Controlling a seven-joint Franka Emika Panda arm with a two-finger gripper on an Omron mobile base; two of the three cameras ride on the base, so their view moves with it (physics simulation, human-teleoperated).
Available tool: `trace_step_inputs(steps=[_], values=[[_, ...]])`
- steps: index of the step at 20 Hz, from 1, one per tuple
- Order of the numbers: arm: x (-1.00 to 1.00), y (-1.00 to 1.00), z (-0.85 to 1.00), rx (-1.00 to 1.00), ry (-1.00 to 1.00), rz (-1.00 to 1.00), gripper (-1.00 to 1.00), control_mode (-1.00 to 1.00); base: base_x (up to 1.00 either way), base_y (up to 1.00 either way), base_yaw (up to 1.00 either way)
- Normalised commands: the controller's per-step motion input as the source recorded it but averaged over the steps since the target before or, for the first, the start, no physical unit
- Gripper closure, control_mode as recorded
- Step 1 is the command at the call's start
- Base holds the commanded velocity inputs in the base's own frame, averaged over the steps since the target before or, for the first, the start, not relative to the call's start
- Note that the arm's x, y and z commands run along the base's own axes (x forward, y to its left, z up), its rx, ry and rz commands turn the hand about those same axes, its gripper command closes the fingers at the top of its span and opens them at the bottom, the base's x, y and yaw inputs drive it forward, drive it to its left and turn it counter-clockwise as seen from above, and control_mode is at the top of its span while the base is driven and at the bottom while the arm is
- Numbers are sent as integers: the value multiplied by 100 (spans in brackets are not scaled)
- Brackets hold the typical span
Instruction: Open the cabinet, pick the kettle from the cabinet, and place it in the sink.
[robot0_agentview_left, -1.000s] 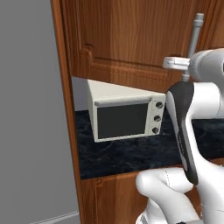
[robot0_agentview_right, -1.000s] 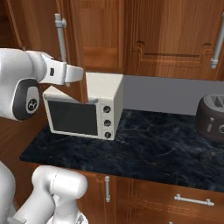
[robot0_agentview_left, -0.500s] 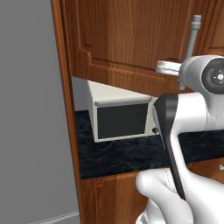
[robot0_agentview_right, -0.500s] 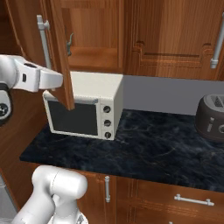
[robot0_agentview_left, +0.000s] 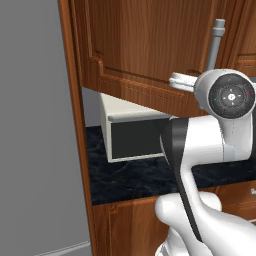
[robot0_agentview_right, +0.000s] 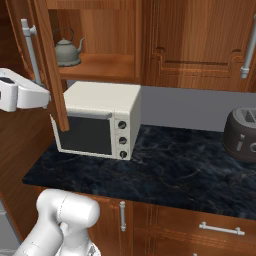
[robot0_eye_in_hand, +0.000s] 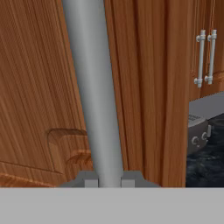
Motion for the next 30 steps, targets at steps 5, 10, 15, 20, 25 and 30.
trace_step_inputs(steps=[5,10,15,20,25,30], values=[[-21,20,1,4,3,-6,-100,-100,0,0,0],[-40,-7,0,16,3,0,-100,-100,0,0,0],[-51,-20,0,27,0,1,-100,-100,0,0,0],[-38,-40,3,33,0,11,-100,-100,0,0,0],[-18,-45,0,33,0,23,-100,-100,0,0,0],[-9,-35,0,30,0,27,-100,-100,0,0,0]])
